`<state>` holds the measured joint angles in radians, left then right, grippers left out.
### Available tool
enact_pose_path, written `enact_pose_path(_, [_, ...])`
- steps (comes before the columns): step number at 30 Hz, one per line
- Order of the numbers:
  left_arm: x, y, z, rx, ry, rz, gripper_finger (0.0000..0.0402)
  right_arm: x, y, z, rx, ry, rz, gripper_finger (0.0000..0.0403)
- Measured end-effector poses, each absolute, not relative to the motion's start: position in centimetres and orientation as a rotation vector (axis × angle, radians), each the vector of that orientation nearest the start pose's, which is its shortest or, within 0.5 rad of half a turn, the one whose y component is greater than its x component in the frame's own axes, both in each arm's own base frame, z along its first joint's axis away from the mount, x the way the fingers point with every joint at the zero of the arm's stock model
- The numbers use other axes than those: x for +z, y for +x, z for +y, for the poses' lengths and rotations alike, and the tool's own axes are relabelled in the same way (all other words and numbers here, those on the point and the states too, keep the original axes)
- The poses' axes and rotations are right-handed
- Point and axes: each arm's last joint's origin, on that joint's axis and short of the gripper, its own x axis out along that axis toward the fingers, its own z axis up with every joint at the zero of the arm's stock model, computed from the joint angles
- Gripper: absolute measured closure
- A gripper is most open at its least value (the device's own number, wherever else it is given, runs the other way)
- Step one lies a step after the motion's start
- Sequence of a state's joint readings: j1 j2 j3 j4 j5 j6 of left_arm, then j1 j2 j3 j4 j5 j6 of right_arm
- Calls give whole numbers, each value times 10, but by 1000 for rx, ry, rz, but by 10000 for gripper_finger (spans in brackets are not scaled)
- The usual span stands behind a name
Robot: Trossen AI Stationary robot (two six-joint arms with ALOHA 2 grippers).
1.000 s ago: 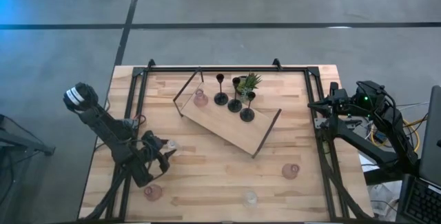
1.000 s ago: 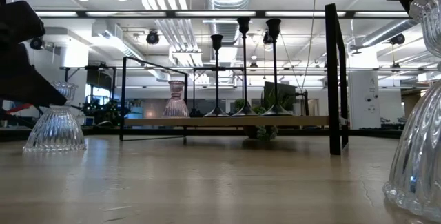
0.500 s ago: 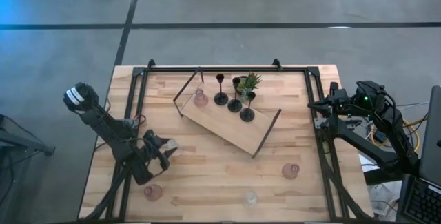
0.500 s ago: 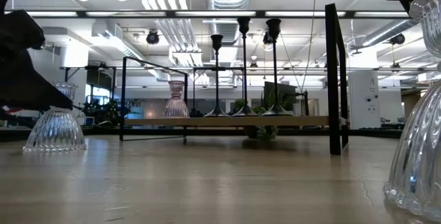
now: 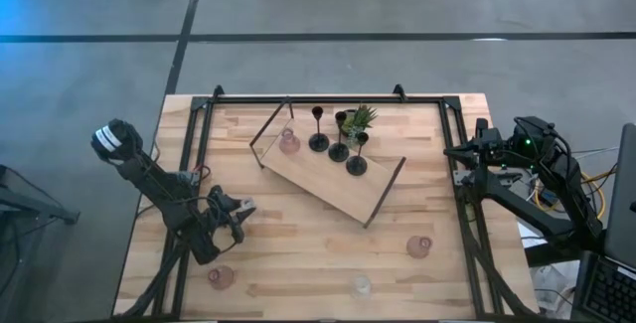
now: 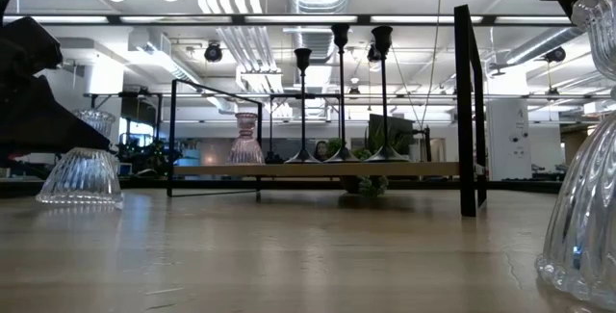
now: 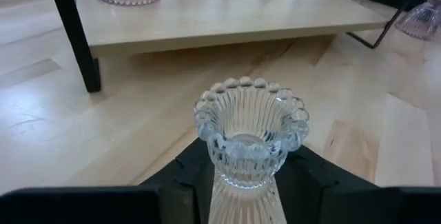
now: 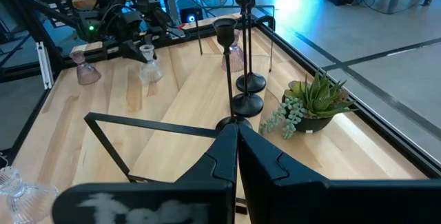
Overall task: Pick & Place candle stick holders
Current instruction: Put the top transparent glass candle holder on the shelf
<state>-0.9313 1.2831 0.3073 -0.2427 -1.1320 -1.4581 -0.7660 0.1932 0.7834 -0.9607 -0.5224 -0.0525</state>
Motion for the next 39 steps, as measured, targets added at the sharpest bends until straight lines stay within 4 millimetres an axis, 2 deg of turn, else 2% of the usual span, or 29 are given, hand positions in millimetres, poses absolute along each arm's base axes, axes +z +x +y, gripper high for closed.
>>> enact_pose_path(39, [117, 125, -117, 510, -389, 299, 277, 307, 23, -2, -232, 171, 303, 394])
